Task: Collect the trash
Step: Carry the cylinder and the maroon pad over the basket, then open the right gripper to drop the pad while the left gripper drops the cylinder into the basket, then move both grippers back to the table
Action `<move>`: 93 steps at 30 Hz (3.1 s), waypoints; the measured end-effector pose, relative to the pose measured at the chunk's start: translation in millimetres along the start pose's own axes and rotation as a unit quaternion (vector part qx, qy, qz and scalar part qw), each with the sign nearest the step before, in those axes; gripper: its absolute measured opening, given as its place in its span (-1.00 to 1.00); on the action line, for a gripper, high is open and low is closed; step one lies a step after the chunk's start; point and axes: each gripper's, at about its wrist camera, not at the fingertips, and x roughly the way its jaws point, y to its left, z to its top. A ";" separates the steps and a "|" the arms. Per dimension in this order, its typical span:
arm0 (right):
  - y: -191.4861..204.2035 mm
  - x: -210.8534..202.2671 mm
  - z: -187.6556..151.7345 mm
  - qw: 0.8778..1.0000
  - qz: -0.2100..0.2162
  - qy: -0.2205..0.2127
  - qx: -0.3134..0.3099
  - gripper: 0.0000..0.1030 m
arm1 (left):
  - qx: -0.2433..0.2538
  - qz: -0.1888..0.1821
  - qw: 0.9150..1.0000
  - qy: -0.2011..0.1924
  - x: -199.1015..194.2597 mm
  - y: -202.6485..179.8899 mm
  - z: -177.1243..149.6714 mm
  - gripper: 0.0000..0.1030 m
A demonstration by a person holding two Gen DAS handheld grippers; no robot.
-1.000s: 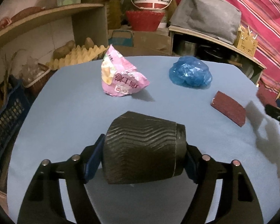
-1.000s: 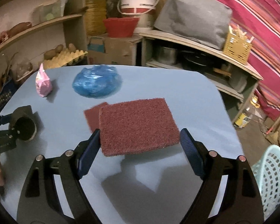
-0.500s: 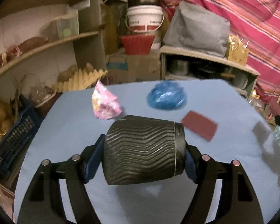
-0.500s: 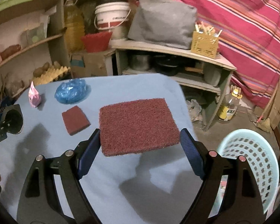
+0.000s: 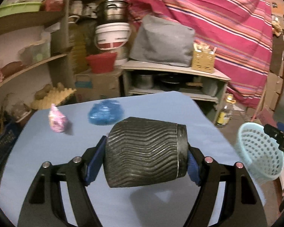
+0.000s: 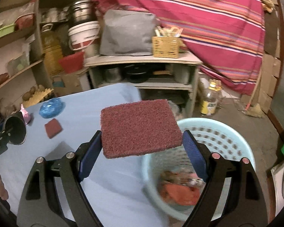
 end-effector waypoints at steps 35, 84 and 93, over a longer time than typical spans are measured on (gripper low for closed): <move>-127.2 20.1 -17.4 0.994 -0.086 0.027 0.062 0.62 | 0.073 -0.093 0.993 0.022 62.6 -194.6 5.5 0.43; -112.9 2.6 -5.9 0.990 -0.096 0.021 0.102 0.91 | 0.090 -0.106 0.988 0.065 73.0 -145.7 -10.9 0.79; -26.9 34.9 4.9 0.996 -0.064 0.025 0.051 0.91 | 0.039 -0.009 0.998 0.049 75.9 3.0 -4.5 0.86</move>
